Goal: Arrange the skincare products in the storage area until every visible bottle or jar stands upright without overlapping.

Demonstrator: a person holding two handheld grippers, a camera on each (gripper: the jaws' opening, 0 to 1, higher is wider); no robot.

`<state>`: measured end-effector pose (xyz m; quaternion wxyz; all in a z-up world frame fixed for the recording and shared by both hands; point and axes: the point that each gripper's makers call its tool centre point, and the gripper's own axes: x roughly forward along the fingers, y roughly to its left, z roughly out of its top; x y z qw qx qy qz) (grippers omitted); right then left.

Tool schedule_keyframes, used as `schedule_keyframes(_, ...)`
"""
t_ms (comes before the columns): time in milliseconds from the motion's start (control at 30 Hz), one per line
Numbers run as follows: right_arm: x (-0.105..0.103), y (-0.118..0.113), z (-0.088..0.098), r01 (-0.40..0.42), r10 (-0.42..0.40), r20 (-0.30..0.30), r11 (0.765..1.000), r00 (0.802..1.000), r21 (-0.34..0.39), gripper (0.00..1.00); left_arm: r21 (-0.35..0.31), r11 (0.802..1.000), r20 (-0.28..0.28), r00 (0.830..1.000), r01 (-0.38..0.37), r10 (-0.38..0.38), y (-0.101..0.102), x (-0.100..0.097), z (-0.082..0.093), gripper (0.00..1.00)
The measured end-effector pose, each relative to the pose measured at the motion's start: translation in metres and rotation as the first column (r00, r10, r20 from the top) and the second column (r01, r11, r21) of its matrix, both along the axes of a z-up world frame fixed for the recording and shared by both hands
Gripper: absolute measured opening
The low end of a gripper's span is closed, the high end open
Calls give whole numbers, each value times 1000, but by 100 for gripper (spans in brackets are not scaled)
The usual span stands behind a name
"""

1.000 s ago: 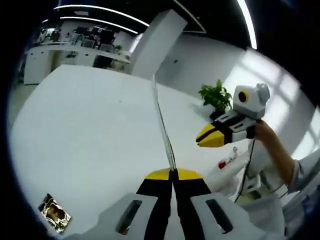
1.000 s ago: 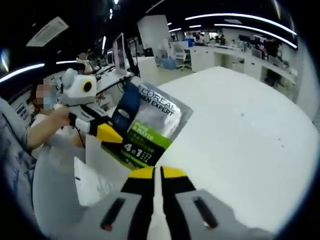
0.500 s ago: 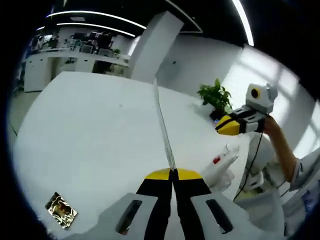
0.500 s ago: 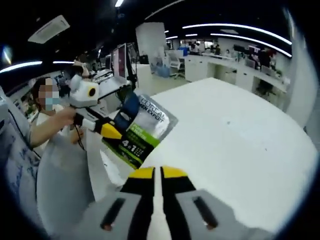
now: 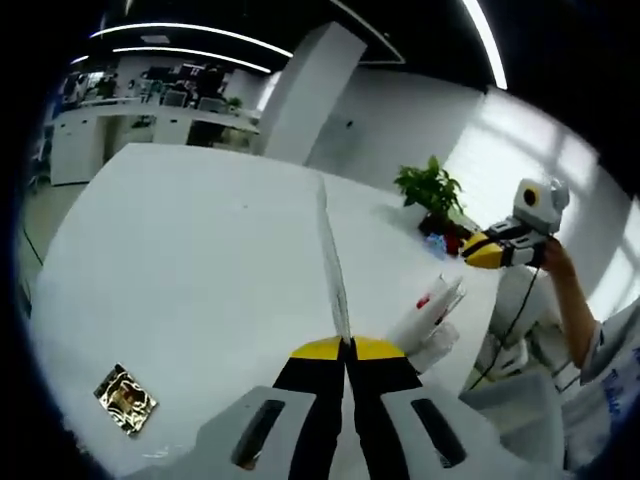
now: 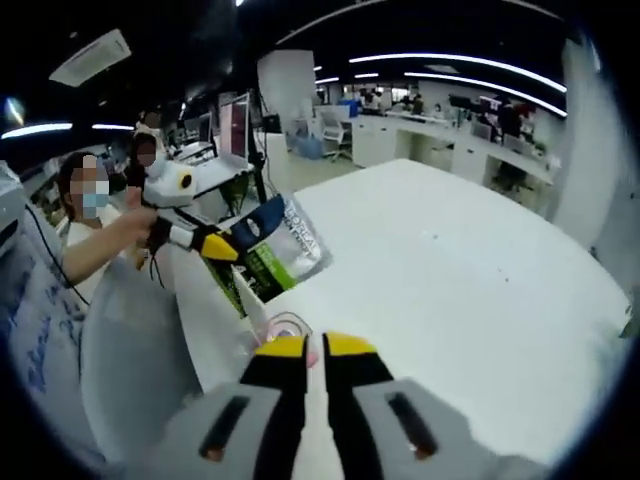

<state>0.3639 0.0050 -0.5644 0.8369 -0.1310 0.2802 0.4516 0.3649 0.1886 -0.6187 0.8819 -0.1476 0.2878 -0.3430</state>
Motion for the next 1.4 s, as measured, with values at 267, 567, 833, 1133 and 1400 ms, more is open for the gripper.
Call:
schedule_keyframes(267, -30, -2, -13, 14, -14, -40, 1000, 999, 4, 6, 2, 1000, -19, 1000, -2, 2, 3, -10, -3, 0)
schedule_keyframes(567, -59, 8, -42, 19, -15, -125, 999, 992, 26, 6, 4, 1000, -30, 999, -13, 13, 9, -19, -6, 0)
schedule_keyframes(833, -83, 28, -63, 65, -37, -219, 991, 975, 119, 7, -13, 999, -27, 999, -38, 37, 3, -35, -4, 0)
schedule_keyframes(1133, -93, 47, -81, 219, -134, -334, 947, 933, 233, 13, -33, 998, -24, 998, -60, 59, 3, -46, -2, 0)
schedule_keyframes(1400, -98, 70, -92, 306, -173, -400, 904, 900, 297, 19, -68, 995, -16, 997, -76, 75, -4, -56, 3, 0)
